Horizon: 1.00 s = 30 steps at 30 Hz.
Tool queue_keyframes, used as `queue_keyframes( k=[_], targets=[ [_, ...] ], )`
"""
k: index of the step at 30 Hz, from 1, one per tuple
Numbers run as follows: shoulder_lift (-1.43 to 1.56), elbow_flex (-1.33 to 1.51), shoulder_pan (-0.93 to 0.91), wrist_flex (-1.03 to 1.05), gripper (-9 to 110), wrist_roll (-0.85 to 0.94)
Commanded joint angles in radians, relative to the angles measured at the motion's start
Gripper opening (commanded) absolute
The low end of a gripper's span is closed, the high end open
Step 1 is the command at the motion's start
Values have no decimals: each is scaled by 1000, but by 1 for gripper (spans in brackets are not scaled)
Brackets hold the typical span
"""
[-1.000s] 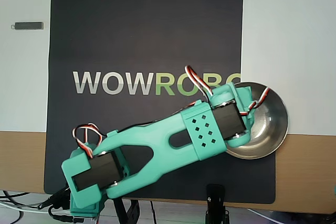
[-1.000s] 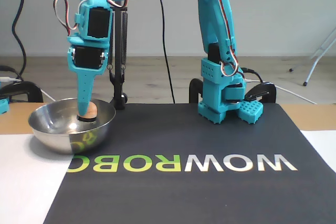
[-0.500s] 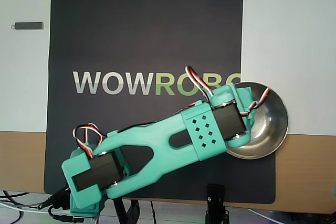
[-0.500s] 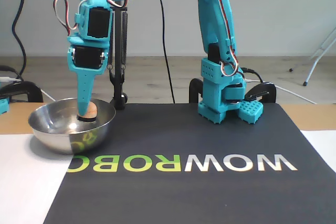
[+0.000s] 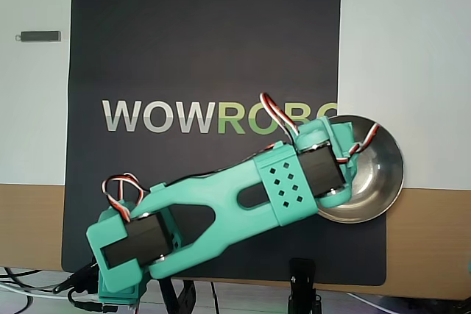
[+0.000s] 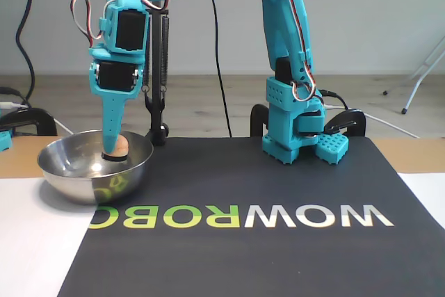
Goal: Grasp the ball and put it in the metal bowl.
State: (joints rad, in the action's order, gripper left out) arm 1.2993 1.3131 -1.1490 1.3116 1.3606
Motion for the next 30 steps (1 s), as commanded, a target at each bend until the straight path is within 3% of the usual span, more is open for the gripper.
queue_keyframes(
  k=[1, 15, 20, 30],
  targets=[
    [5, -35, -17, -3, 23, 5],
    [5, -37, -64, -3, 23, 6],
    [5, -37, -64, -3, 38, 6],
    [5, -37, -66, -3, 39, 6]
  ],
)
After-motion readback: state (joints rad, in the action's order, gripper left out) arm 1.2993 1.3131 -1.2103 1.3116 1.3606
